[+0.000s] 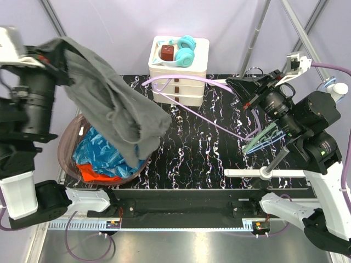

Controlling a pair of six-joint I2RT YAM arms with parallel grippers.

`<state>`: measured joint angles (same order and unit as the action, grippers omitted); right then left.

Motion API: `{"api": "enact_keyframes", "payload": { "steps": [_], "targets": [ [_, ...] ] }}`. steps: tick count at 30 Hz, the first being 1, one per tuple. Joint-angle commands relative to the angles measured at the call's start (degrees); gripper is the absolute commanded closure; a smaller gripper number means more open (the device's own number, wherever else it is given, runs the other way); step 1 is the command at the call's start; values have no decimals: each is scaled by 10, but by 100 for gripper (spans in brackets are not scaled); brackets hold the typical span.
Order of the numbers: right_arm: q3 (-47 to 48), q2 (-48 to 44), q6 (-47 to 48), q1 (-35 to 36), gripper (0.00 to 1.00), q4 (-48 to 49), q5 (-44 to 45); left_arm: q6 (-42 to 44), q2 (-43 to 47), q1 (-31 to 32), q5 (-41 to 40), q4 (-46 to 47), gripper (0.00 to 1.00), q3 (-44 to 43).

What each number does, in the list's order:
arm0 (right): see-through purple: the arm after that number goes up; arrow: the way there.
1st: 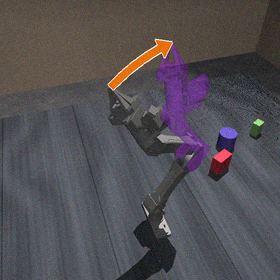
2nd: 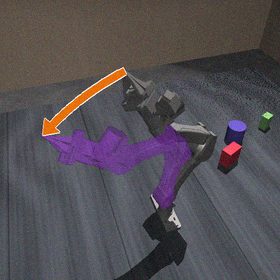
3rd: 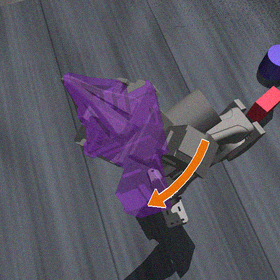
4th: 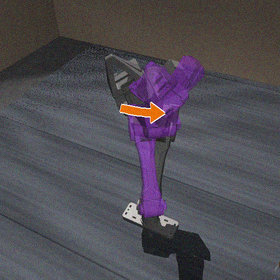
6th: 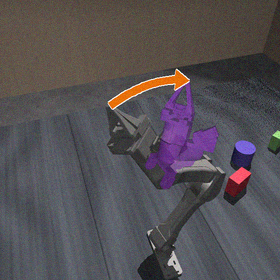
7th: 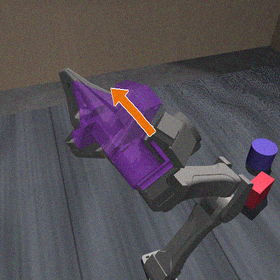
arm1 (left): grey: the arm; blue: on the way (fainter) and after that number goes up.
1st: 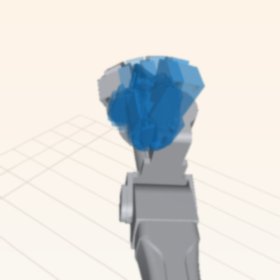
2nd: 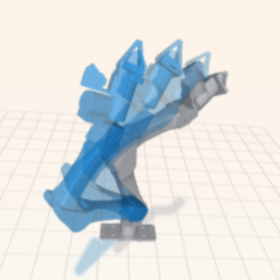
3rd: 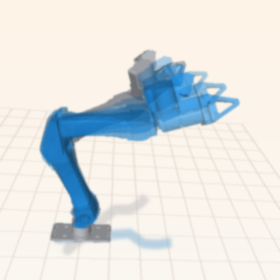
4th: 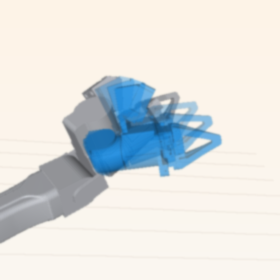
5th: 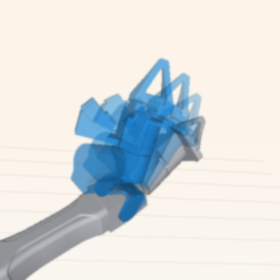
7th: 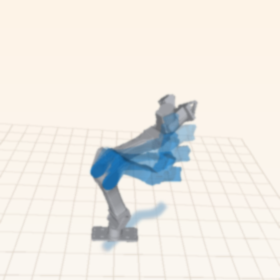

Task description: Remove the shorts from the hanger

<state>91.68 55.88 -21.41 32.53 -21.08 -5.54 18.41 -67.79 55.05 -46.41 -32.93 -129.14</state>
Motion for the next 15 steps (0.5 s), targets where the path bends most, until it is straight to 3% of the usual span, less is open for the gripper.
{"api": "enact_keyframes", "payload": {
  "steps": [1, 4, 7, 12, 15],
  "targets": [
    [4, -9, -4, 1, 100, 12, 1, 186, -5, -2, -2, 123, 100, -55],
    [1, -9, 1, 2, 100, 10, -1, 230, 2, -1, -28, 156, 100, -46],
    [-5, -9, 1, 2, 100, 11, -1, 217, 30, -2, -49, 144, 100, 22],
    [-15, -13, 1, 2, 100, 15, -2, 105, 128, -2, -81, 112, 100, 240],
    [-25, -21, -2, 2, 100, 17, 0, 31, 177, -1, -102, 78, 100, 327]
  ]
}}
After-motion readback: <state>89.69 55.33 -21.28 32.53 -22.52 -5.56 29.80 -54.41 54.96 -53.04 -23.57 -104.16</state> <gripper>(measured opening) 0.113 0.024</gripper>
